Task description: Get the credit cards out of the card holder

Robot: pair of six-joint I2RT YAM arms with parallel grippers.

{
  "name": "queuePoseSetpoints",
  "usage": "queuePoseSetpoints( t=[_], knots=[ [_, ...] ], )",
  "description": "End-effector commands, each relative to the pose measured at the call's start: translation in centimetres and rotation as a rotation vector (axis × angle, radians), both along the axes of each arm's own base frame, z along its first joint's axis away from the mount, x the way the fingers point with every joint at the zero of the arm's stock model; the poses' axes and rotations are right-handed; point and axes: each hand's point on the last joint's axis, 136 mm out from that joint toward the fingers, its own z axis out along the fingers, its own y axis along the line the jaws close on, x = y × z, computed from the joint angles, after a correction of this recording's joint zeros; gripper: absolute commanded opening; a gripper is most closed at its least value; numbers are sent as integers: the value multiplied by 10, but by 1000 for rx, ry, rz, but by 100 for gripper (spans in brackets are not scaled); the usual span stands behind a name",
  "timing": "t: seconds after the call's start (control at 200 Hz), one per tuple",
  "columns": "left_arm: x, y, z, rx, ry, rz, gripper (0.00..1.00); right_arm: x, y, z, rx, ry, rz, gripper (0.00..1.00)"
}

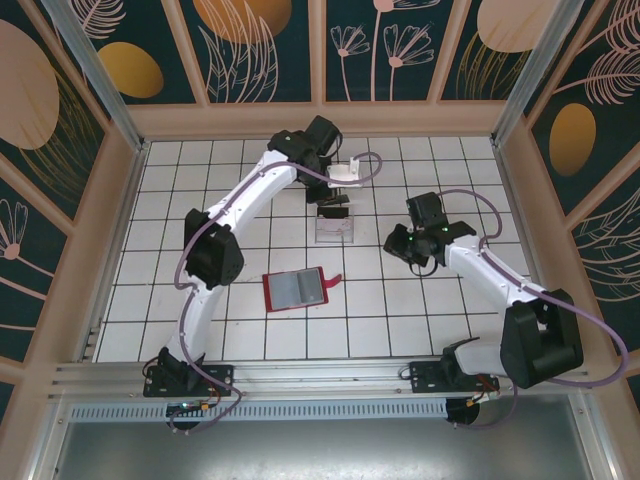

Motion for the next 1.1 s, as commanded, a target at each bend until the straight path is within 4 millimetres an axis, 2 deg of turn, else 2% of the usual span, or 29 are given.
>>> queuePoseSetpoints(
  t=[0.0,0.31,0.711,0.806,0.941,1.091],
  knots=[
    [-7,-3,-6,11,30,-42,0,-6,-6,1,-2,-4,3,24],
    [1,-2,-36,64,43,-16,0,-8,-12,1,3,-5,-6,24],
    [10,-7,-55,82,34,-2,0,-10,-12,-4,11,6,-5,23],
    [11,-9,-53,78,22,-2,8,-10,-13,-3,12,4,-7,23],
    [17,-10,-45,68,-8,8,29,-11,-12,-1,13,0,-6,23],
    [21,-13,-29,42,-46,20,36,-11,-10,1,21,-4,-1,23]
  ],
)
